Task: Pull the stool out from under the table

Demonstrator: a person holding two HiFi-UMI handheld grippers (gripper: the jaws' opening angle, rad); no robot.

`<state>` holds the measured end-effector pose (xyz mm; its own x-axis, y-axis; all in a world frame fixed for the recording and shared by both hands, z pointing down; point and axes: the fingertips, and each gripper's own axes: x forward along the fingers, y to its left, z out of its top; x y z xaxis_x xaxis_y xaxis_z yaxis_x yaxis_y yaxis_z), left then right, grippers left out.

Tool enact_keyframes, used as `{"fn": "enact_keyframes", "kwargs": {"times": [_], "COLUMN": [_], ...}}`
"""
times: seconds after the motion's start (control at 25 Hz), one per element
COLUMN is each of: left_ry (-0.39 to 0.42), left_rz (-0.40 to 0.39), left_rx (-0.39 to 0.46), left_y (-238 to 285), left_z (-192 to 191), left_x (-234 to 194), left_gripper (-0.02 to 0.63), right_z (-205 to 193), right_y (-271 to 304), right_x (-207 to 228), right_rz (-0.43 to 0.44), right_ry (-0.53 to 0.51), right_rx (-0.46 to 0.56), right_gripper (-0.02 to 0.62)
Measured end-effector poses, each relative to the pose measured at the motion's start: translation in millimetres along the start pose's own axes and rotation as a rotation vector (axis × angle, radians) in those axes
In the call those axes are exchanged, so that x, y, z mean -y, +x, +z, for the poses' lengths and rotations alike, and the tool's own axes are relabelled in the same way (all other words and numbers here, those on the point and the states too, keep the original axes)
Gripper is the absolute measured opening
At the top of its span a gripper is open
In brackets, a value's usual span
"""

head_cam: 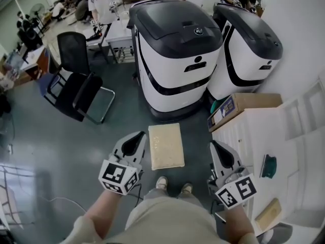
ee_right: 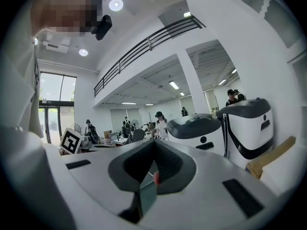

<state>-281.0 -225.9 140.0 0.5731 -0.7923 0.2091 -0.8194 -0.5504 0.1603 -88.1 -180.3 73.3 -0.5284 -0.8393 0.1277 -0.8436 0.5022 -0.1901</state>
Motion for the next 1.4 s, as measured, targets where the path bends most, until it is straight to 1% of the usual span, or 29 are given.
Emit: {"fn": "enact_keyframes", "kwargs": {"times": [0.08,0.16,0.28,0.44,0.56,0.68,0.92,1.2,1.4], "left_ry": [0.045,0.071,0.081,0.099,0.117,0.139,0.143,0.134,0.163], "left_rz": [0.002,-0.005,-0.012,-0.007,-0.001,0.014,0.042,0.073,0.098], "left_rx": [0.025,0.058,0.117,0.182,0.209,0.213,0.199,0.217,0.201], "left_y": [-6,-10,-13,-20,-23,-22,-21,-23,-26], "left_z": [18,40,70,97,112,117,110,112,110], "left_x": [18,34,57,84,99,110,120,126,131], "left_gripper": [0.029,0.029,0.029,0.029,0.029,0.029,0.029,0.030,0.029], "right_z": [19,38,62,84,102,110,105,109,106], "right_y": [-14,-27,-44,-67,-79,-87,-95,-102,-107], "right_x": [-1,-2,-1,0,0,2,13,19,19], "right_rz": [0.009,0.019,0.040,0.067,0.092,0.111,0.115,0.136,0.144], "right_ry": [-0.017,-0.034,-0.048,-0.072,-0.119,-0.161,-0.154,-0.163,-0.161], "right_rx": [0.041,0.080,0.124,0.162,0.192,0.199,0.187,0.201,0.198], "right_gripper": [0.021,0.021,0.021,0.021,0.021,0.021,0.021,0.021,0.021]}}
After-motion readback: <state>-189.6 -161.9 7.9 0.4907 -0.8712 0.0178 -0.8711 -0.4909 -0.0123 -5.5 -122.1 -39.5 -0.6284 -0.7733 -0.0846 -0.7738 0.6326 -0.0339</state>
